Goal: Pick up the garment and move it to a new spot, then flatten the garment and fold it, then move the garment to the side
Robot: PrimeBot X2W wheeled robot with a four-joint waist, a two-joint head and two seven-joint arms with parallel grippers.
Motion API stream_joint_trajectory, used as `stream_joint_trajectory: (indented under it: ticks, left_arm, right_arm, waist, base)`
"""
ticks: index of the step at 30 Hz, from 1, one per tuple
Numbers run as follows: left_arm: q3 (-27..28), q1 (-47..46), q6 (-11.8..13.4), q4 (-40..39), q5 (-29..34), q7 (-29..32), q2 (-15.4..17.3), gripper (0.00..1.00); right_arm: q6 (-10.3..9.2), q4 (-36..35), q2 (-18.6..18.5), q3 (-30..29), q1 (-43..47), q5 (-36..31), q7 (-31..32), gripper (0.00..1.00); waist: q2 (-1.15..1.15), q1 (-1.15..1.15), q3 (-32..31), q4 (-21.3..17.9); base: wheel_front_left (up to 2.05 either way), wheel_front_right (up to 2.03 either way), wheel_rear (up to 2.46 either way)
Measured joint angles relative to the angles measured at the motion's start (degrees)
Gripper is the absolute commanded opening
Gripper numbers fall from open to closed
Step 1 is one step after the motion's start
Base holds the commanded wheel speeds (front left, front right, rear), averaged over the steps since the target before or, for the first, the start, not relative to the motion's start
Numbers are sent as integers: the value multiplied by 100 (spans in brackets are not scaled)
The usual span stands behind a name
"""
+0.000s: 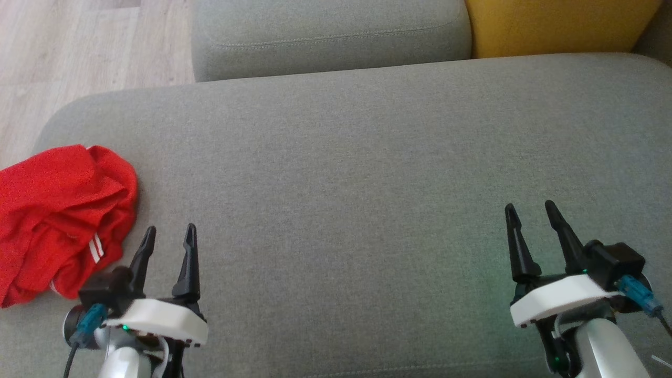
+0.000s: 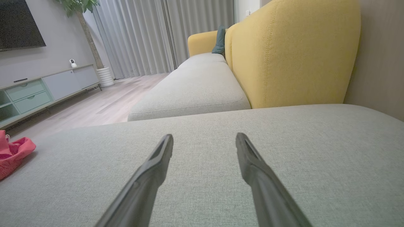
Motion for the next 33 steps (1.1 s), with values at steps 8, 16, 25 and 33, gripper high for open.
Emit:
stream_joint_trajectory:
  ticks: [8,16,25,33]
  left_arm:
    - [-4,-1,45,20,0,0,-1,100]
    - [-15,-5,97,23,24,0,-2,100]
    - [12,-12,144,10,229,0,-2,100]
    - [166,-30,152,-2,309,-1,10,100]
  right_arm:
    - [0,45,2,-26,0,0,0,100]
    - [0,63,2,-55,0,0,1,100]
    - [0,11,1,-130,0,-87,67,100]
    - [0,-218,13,-138,4,-213,245,100]
  waist:
    - [0,0,1,-3]
    - [0,0,-4,49]
    - [0,0,-8,364]
    - [0,0,-2,889]
  base:
    - [0,0,0]
    - [0,0,0]
    - [0,0,0]
    - [0,0,0]
